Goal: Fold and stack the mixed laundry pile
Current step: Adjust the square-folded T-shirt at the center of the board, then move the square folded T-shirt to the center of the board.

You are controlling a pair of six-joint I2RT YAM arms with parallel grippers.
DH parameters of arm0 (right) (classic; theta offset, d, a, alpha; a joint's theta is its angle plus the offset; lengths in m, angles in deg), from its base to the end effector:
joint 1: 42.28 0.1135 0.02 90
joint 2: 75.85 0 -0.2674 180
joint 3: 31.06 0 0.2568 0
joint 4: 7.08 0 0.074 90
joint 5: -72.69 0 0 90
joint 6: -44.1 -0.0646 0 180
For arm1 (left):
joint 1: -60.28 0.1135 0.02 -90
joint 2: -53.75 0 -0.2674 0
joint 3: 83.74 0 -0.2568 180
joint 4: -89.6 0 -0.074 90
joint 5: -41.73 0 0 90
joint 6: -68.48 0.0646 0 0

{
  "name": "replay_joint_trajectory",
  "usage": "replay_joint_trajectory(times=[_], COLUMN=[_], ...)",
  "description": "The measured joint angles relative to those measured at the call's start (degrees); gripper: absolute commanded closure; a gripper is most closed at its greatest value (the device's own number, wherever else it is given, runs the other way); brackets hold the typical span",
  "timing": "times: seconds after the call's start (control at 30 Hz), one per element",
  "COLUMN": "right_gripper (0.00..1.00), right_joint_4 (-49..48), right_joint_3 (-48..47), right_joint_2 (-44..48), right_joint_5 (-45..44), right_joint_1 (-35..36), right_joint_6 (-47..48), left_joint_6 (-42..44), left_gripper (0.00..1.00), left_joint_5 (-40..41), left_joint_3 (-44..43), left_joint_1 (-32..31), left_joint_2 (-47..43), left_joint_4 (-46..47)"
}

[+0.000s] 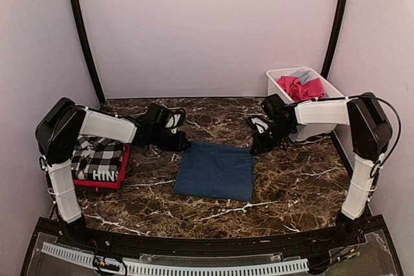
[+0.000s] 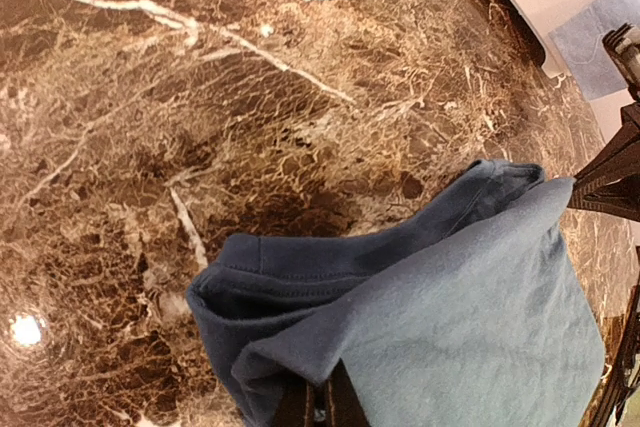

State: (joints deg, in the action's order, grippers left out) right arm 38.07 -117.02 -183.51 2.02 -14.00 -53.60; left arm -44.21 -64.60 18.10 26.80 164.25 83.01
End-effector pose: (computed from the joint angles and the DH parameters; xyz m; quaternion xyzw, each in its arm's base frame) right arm 0.3358 0.2049 0.1493 -0.2057 0.9442 0.2175 0.1373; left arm 0.3540 -0.2559 0.1411 0.1449 0.8835 -0.3139 0.3161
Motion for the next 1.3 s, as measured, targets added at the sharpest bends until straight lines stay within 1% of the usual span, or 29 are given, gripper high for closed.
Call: replay_joint_trajectory(times=[0.2,0.4,0.5,0.6,0.67,0.7,0.73,0.77,0.8,0.83,0.87,0.9,0.93,0.97,1.0,1.07,1.2,1.23,1.27,1.3], right_gripper=[1.00,1.00,1.00,1.00,1.00,1.00,0.97,0.89,0.79,0.70,0.61,0.54,0.48,0.43,0.39,0.35,0.30,0.27,0.15,0.10], right_joint_4=[1.2,0.7,0.2,-1.1,-2.4,-2.9,-3.5,-3.8,-4.2,-4.4,-4.2,-4.2,-4.1,-3.9,-3.7,-3.5,-3.6,-3.8,-4.1,-4.5], right_joint_3=[-1.9,-3.3,-4.6,-6.4,-7.1,-7.5,-8.1,-8.8,-9.3,-10.2,-11.1,-11.7,-12.2,-12.3,-12.3,-12.2,-11.1,-11.1,-11.1,-11.1], right_joint_2=[0.6,0.8,0.2,-1.7,-3.4,-4.3,-5.4,-6.5,-7.4,-8.7,-9.7,-10.3,-10.6,-10.4,-9.9,-8.1,-0.6,1.7,3.6,4.9], right_joint_5=[-2.1,-2.7,-2.9,-4.1,-5.1,-5.7,-6.5,-7.4,-8.2,-9.6,-10.8,-11.7,-12.7,-13.5,-14.0,-14.2,-11.4,-9.6,-7.9,-6.4], right_joint_1=[-0.9,-1.8,-2.1,-2.4,-2.6,-2.6,-2.6,-2.6,-2.6,-2.6,-2.7,-2.8,-2.8,-2.8,-2.8,-2.8,-2.8,-2.8,-2.8,-2.6], right_joint_6=[0.2,0.2,0.0,-0.6,-1.5,-1.9,-2.4,-2.8,-3.4,-3.5,-4.1,-4.9,-5.1,-5.4,-5.5,-5.9,-5.9,-5.9,-5.9,-6.1], left_joint_6=[0.9,1.1,1.3,1.3,1.2,1.2,1.2,1.1,0.9,0.9,1.0,1.3,1.2,1.2,1.3,1.7,2.7,2.9,3.1,3.2], left_gripper=[1.00,1.00,1.00,0.99,0.94,0.86,0.80,0.69,0.61,0.56,0.45,0.40,0.26,0.18,0.05,0.02,0.01,0.01,0.01,0.01], left_joint_5=[2.7,3.4,3.6,4.2,5.0,5.2,5.7,6.2,6.8,7.4,8.0,8.7,9.5,10.3,11.3,12.8,13.5,13.4,12.9,12.1], left_joint_3=[-0.9,-0.9,-1.4,-3.8,-5.4,-5.6,-6.1,-6.7,-7.1,-7.5,-7.9,-8.3,-8.6,-8.8,-8.9,-8.5,-4.1,-3.2,-3.0,-3.1], left_joint_1=[0.2,1.4,1.7,2.0,2.3,2.4,2.4,2.5,2.5,2.6,2.7,2.8,2.9,3.0,3.1,3.2,3.2,3.3,3.3,3.3], left_joint_2=[-2.7,-2.9,-2.1,0.9,3.7,4.2,5.3,6.3,7.1,7.8,8.3,8.5,8.6,8.5,8.2,6.6,-1.1,-3.5,-5.5,-7.1], left_joint_4=[-0.5,0.3,1.5,2.6,3.8,3.9,4.2,4.2,4.2,4.2,4.0,3.7,3.4,3.0,2.8,2.4,2.6,2.6,2.4,2.3])
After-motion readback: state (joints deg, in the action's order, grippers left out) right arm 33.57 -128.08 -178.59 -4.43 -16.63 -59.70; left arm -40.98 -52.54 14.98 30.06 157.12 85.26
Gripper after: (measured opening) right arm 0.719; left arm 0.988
